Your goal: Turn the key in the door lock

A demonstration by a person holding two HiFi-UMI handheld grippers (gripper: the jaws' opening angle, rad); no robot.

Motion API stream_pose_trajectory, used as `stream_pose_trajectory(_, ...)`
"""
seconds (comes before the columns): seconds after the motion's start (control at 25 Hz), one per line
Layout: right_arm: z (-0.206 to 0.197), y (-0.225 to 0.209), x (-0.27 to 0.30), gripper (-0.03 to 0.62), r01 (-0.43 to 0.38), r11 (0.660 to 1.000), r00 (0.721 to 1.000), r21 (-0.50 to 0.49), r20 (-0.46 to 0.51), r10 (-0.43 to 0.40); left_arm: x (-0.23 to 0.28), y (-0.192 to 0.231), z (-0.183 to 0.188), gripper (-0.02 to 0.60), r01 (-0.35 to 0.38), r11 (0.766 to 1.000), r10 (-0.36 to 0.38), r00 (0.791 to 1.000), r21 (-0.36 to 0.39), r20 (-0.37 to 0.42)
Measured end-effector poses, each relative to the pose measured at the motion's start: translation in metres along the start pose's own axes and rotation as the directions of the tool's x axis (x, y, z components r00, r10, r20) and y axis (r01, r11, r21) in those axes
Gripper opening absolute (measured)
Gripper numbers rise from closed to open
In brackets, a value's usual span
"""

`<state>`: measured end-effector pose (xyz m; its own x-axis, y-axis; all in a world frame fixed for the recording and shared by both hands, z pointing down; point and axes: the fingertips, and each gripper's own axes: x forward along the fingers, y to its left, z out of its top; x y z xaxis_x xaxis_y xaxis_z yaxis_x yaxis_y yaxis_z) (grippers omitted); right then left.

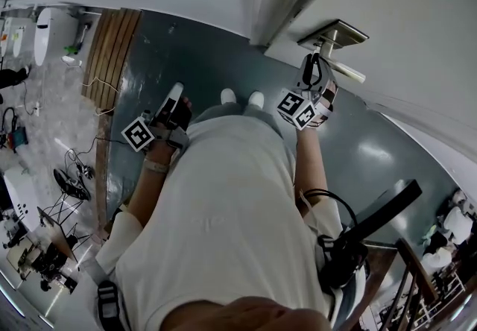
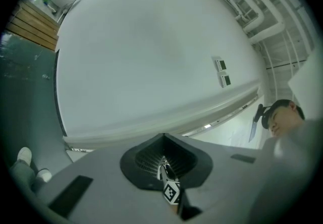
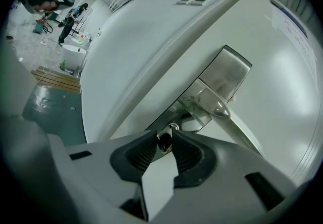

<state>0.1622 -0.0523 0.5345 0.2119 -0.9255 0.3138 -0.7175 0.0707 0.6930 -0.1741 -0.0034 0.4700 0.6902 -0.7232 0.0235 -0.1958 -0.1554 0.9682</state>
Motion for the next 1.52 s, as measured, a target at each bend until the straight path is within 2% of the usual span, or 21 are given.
stream_pose_trajectory(0.28,0.0,-0.008,0.004,0.071,0.094,0.993,0.996,0.064,-0.007,-0.094,-0.012,0.002,0.012,0.008,-0.025,1.0,0.025,0.999,0.016,0.033)
stream_pose_trajectory(0.44,0.0,-0.01,0.004,0.06,0.09,0.976,0.996,0.2,-0.009,-0.09,-0.012,0.002,0.015,0.008,-0.033,0.999,0.032,0.999,0.026,0.033)
stream_pose_trajectory(0.68,-0.001,-0.013,0.005,0.06,0.019,0.893,1.0,0.45,-0.01,-0.017,-0.008,0.002,0.014,0.008,-0.035,0.999,0.035,0.999,0.018,0.024)
stream_pose_trajectory(0.84,0.0,-0.016,0.004,0.06,-0.039,0.806,0.999,0.591,0.008,0.042,-0.001,-0.001,0.012,0.008,-0.028,1.0,0.028,1.0,0.003,0.012)
stream_pose_trajectory(0.92,-0.003,-0.014,0.004,0.06,-0.072,0.739,0.996,0.67,0.015,0.084,0.001,0.0,0.011,0.008,-0.025,1.0,0.025,1.0,-0.004,0.01)
stream_pose_trajectory(1.08,-0.005,-0.013,0.004,0.06,-0.127,0.579,0.987,0.805,0.048,0.15,0.005,0.002,0.011,0.008,-0.022,1.0,0.022,1.0,-0.01,0.01)
stream_pose_trajectory(1.2,-0.005,-0.013,0.003,0.061,-0.158,0.443,0.979,0.883,0.081,0.188,0.006,0.002,0.011,0.008,-0.022,1.0,0.023,1.0,-0.02,0.016)
stream_pose_trajectory(1.4,-0.006,-0.014,0.003,0.061,-0.198,0.187,0.963,0.962,0.155,0.222,0.007,0.002,0.011,0.008,-0.018,0.999,0.019,0.999,-0.03,0.031)
stream_pose_trajectory(1.44,-0.006,-0.014,0.003,0.061,-0.207,0.122,0.958,0.971,0.176,0.226,0.007,0.002,0.011,0.008,-0.018,0.999,0.019,0.999,-0.032,0.034)
stream_pose_trajectory(1.52,-0.004,-0.014,0.003,0.057,-0.224,-0.027,0.948,0.974,0.225,0.226,0.007,0.003,0.012,0.008,-0.018,0.999,0.02,0.999,-0.036,0.039)
